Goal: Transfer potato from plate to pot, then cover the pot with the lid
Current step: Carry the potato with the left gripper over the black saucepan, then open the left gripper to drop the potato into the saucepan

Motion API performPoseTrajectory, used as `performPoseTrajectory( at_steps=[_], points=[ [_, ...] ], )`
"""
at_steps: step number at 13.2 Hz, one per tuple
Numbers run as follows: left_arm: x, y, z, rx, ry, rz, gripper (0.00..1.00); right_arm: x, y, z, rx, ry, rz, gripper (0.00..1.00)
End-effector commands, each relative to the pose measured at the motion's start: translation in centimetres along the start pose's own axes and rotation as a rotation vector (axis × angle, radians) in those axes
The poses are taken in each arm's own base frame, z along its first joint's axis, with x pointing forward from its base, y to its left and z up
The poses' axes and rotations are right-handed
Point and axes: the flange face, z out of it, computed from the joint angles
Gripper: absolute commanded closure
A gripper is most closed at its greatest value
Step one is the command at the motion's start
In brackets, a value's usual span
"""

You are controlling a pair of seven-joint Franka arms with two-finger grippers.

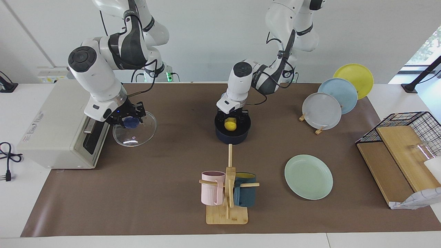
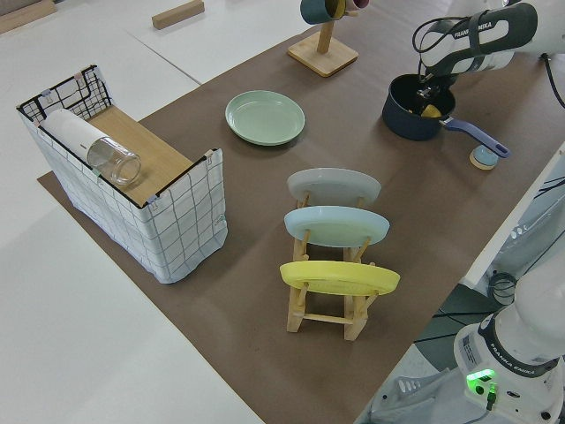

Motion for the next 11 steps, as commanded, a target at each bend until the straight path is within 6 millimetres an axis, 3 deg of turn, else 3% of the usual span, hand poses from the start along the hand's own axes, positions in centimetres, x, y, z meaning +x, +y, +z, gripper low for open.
performPoseTrajectory(
  at_steps=[1,4,7,9,11],
  points=[
    [0.4,-1.0,-1.3,0.006,0.02,0.008,0.0,0.0,-0.7,-0.9,-0.001,0.01,0.017,1.0],
    [2.8,-3.3,-8.0,0.02,0.008,-0.01,0.0,0.1,-0.9,-1.1,-0.002,0.013,0.023,1.0],
    [6.2,-8.8,-17.4,0.021,0.01,-0.041,0.0,0.3,-1.1,-1.4,-0.002,0.017,0.031,1.0],
    [8.2,-13.4,-23.0,0.019,0.027,-0.059,0.0,1.0,-3.7,-1.7,-0.009,0.027,0.028,1.0],
    [9.4,-18.3,-27.6,0.026,0.026,-0.044,0.0,2.5,-9.2,-1.9,-0.018,0.073,0.082,1.0]
  ],
)
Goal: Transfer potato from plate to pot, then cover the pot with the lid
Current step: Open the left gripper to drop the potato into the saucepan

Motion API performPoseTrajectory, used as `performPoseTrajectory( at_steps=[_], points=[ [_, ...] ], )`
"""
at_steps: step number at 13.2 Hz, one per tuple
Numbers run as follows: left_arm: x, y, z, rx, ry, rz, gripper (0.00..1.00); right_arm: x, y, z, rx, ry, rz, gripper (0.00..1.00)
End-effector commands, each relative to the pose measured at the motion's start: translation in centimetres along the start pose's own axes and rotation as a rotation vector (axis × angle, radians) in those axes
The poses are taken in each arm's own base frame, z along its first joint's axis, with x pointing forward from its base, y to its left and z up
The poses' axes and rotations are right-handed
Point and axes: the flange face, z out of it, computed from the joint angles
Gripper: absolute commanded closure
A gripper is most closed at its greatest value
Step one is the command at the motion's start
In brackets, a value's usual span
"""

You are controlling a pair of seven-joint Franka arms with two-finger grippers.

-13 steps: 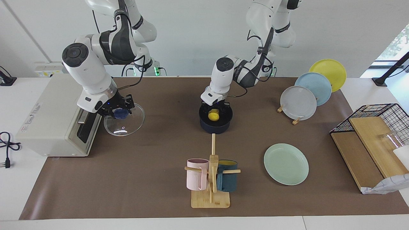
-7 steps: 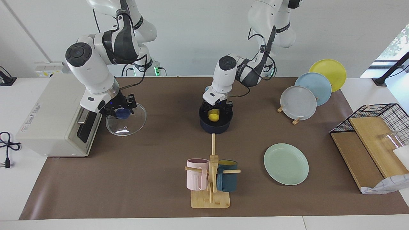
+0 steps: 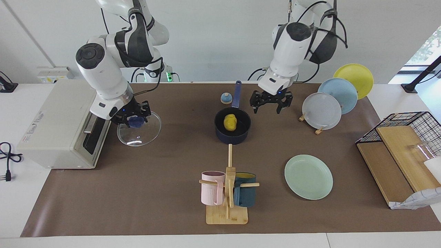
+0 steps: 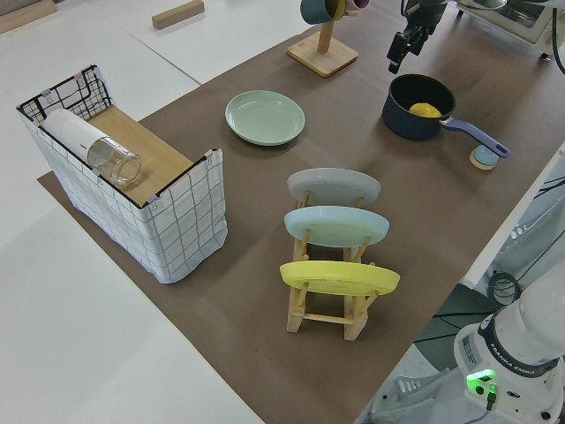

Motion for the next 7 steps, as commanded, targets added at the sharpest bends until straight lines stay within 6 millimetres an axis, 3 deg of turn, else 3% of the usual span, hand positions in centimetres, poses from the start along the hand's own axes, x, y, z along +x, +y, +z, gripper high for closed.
performPoseTrajectory(
  at_steps=[1,3,4,7],
  points=[
    [1.9,-5.7,-4.9,0.019,-0.019,0.021,0.0,1.4,-8.8,-1.1,-0.006,0.075,0.054,1.0],
    [2.4,-10.4,-7.1,0.032,-0.044,0.045,0.0,1.5,-16.6,-1.3,-0.003,0.082,0.122,1.0],
    [2.4,-12.0,-7.7,0.036,-0.059,0.058,0.0,1.5,-19.5,-0.8,-0.004,0.081,0.153,1.0],
    [1.7,-14.0,-9.9,0.081,-0.101,0.043,0.0,1.3,-26.2,1.0,0.008,0.108,0.192,1.0]
  ],
)
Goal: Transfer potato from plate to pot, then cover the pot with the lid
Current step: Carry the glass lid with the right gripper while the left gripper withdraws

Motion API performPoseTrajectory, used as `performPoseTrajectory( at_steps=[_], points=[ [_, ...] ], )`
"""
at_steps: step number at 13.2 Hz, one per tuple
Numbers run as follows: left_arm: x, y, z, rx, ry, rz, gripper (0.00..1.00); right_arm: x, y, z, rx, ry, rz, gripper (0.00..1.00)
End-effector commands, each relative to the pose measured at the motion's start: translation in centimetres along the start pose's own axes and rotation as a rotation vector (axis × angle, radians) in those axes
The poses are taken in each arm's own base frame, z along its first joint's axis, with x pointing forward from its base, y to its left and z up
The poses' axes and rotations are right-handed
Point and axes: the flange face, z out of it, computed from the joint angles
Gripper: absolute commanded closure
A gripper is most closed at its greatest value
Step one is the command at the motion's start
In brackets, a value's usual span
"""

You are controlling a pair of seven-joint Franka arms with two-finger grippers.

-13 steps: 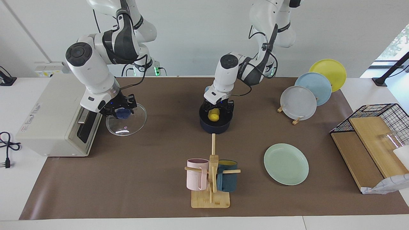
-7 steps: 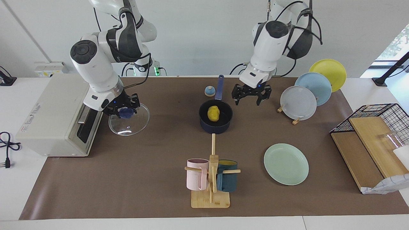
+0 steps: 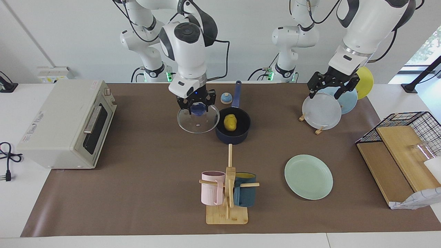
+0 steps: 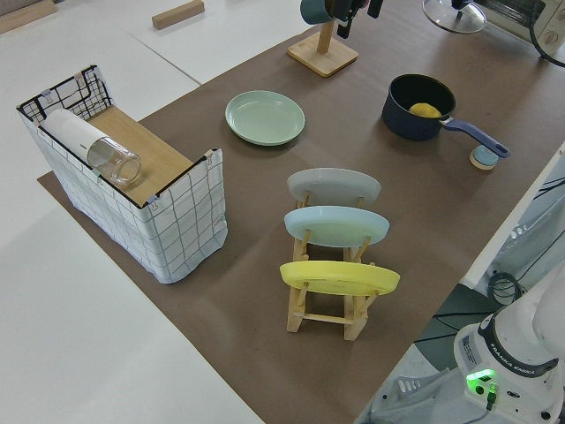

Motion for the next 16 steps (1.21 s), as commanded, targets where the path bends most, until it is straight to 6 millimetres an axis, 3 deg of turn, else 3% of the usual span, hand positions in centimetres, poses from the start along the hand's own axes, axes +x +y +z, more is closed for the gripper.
performPoseTrajectory(
  at_steps=[1,2,4,5,9,16],
  points=[
    [-0.6,-0.3,-1.2,0.045,-0.046,0.013,0.0,0.4,-3.2,0.9,0.023,0.036,0.056,1.0],
    [-1.4,-0.8,-2.4,0.045,-0.026,0.004,0.0,0.1,-4.5,1.7,0.025,0.035,0.055,1.0],
    [-1.8,-0.8,-1.0,0.045,-0.057,0.004,0.0,0.0,-8.5,6.0,0.022,0.033,0.091,1.0],
    [-2.0,-0.9,-0.4,0.045,-0.071,0.003,0.0,-0.5,-9.7,7.3,0.001,0.023,0.089,1.0],
    [-2.2,-0.6,0.2,0.041,-0.082,0.004,0.0,-2.6,-11.0,8.4,-0.044,-0.034,0.135,1.0],
    [-2.0,-0.3,0.1,0.018,-0.064,-0.001,0.0,-2.9,-11.6,8.5,-0.019,-0.031,0.186,1.0]
  ],
)
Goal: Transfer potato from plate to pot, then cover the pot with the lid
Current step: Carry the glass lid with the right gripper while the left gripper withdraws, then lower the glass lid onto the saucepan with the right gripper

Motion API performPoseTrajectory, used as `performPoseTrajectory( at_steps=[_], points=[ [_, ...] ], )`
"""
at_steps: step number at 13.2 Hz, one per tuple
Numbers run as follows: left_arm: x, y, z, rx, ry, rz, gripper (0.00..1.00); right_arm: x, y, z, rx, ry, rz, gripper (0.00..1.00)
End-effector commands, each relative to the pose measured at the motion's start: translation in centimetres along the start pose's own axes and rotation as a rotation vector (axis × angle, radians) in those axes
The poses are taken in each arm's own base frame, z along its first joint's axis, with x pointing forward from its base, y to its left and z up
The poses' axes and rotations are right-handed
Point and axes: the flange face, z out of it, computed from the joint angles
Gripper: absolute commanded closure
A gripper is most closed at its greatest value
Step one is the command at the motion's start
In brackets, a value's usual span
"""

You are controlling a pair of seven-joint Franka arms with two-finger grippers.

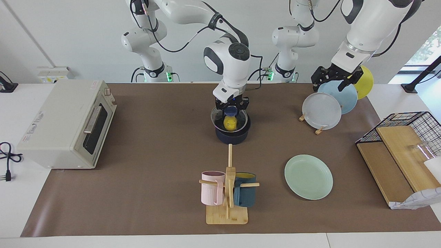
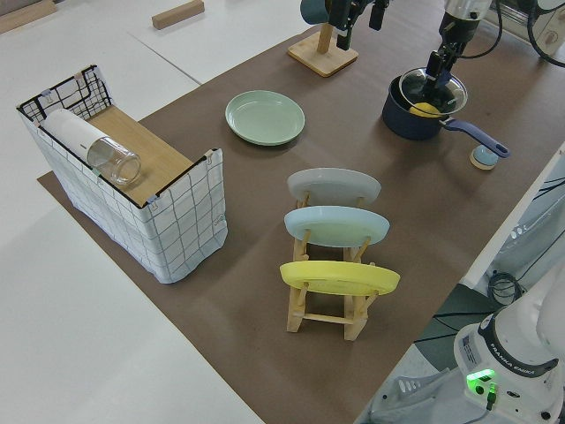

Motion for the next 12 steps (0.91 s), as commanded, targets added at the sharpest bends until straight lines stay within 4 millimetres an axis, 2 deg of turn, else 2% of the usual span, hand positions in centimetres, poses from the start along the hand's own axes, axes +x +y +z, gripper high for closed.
performPoseTrajectory(
  at_steps=[1,4,12],
  points=[
    [-0.7,0.0,0.0,-0.01,0.012,-0.003,0.0,-0.2,-0.3,-0.7,0.049,0.011,0.034,1.0],
    [0.3,-0.2,-0.5,-0.019,0.086,-0.008,0.0,-0.3,-0.2,0.4,0.082,0.016,0.053,1.0],
    [0.3,-1.1,-0.5,-0.017,0.09,-0.027,0.0,-0.9,0.6,1.7,0.079,0.024,0.023,1.0]
  ],
)
